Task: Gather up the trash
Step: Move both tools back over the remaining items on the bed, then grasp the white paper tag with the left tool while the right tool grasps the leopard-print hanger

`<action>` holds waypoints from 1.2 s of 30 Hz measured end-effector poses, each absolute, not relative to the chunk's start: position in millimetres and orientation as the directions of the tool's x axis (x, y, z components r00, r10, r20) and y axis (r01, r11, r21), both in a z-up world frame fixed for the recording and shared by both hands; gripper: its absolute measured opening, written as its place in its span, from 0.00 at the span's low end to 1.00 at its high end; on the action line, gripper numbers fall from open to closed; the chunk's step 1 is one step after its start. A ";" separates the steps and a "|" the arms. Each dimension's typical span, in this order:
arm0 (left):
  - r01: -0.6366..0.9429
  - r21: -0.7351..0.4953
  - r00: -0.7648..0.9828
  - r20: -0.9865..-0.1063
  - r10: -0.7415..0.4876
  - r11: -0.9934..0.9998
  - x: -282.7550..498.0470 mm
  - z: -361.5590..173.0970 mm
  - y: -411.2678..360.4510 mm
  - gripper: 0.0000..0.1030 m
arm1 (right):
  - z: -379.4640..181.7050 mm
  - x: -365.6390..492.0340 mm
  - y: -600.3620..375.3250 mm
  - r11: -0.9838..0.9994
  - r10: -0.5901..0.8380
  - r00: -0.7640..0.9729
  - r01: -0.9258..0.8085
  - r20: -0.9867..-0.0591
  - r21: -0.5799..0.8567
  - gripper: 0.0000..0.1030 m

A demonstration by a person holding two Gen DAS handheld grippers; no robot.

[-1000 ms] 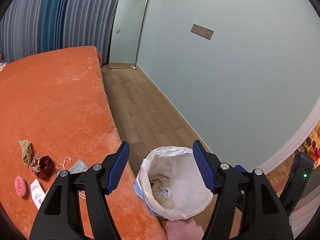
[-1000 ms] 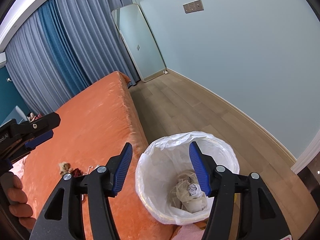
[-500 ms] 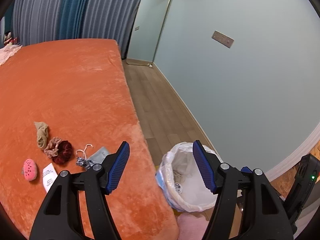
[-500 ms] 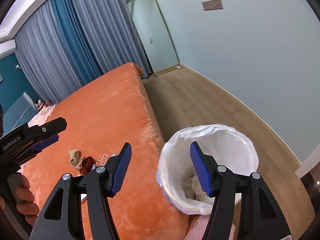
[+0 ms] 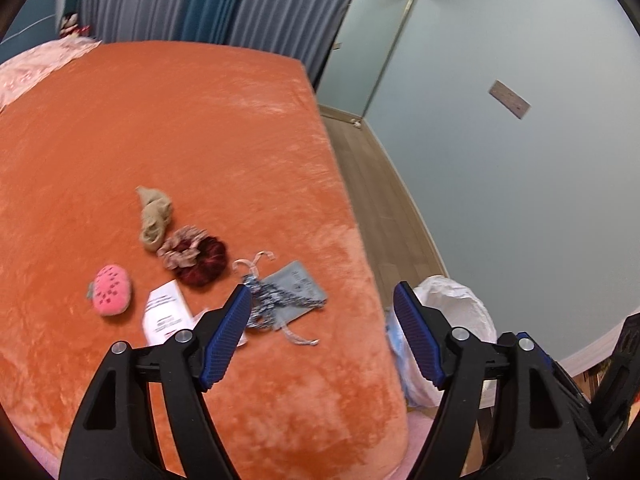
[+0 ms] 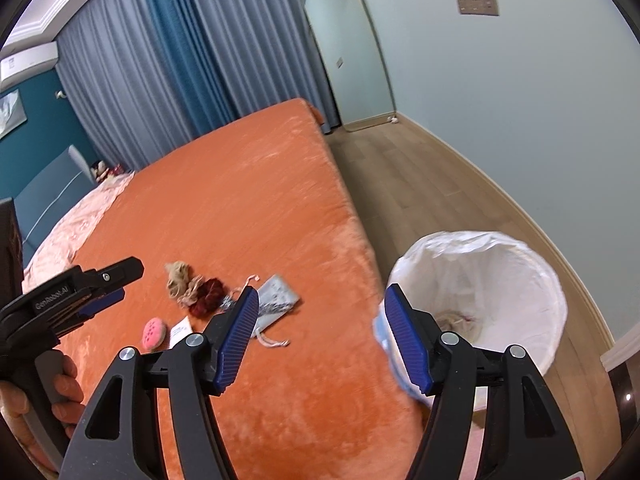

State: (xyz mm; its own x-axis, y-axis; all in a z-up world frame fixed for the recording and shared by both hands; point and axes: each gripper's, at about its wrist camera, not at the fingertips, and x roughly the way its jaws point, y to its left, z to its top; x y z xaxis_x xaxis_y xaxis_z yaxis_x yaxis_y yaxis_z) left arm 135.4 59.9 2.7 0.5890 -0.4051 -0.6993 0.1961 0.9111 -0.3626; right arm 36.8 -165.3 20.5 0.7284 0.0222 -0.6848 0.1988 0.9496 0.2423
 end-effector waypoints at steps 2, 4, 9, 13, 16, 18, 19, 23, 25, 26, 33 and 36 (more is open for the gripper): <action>0.154 -0.369 0.585 -0.713 -0.386 0.917 137.1 -8.2 79.0 0.68 | 15.8 40.0 -155.8 0.953 0.037 0.720 0.182 -0.693 0.240 0.61; 0.116 -0.370 0.584 -0.726 -0.365 0.922 138.0 -17.5 95.2 0.68 | 10.5 43.4 -144.6 0.958 0.050 0.711 0.165 -0.701 0.236 0.61; 0.057 -0.364 0.572 -0.751 -0.330 0.929 138.7 -36.6 124.4 0.68 | -1.0 52.3 -118.0 0.966 0.082 0.691 0.122 -0.718 0.228 0.61; 0.008 -0.363 0.549 -0.777 -0.308 0.932 139.6 -57.3 143.4 0.68 | -12.4 57.6 -97.9 0.971 0.103 0.671 0.091 -0.735 0.219 0.61; -0.014 -0.360 0.528 -0.795 -0.299 0.933 141.1 -71.5 150.6 0.68 | -21.6 61.5 -84.5 0.973 0.115 0.656 0.075 -0.746 0.216 0.61; -0.023 -0.357 0.509 -0.808 -0.296 0.934 142.7 -83.3 153.2 0.68 | -28.1 65.0 -77.9 0.975 0.120 0.644 0.068 -0.755 0.212 0.61; -0.026 -0.357 0.499 -0.814 -0.298 0.934 143.8 -88.9 153.6 0.68 | -31.4 67.1 -74.7 0.975 0.121 0.637 0.066 -0.761 0.210 0.61; -0.042 -0.385 0.445 -0.834 -0.327 0.922 147.7 -112.6 154.6 0.68 | -43.7 76.1 -65.1 0.978 0.126 0.617 0.053 -0.777 0.201 0.61; -0.055 -0.397 0.421 -0.841 -0.339 0.916 152.2 -126.0 153.8 0.68 | -49.5 82.1 -62.1 0.979 0.128 0.607 0.049 -0.784 0.198 0.61; -0.062 -0.397 0.409 -0.847 -0.339 0.916 154.6 -131.0 153.3 0.68 | -51.9 85.3 -61.3 0.979 0.127 0.603 0.050 -0.788 0.196 0.61; -0.107 -0.391 0.350 -0.875 -0.333 0.914 179.7 -161.4 148.5 0.68 | -70.5 111.0 -55.2 0.980 0.125 0.575 0.055 -0.809 0.190 0.61; -0.126 -0.382 0.331 -0.886 -0.324 0.915 191.8 -172.9 146.0 0.68 | -78.0 124.1 -51.8 0.981 0.124 0.564 0.052 -0.816 0.185 0.61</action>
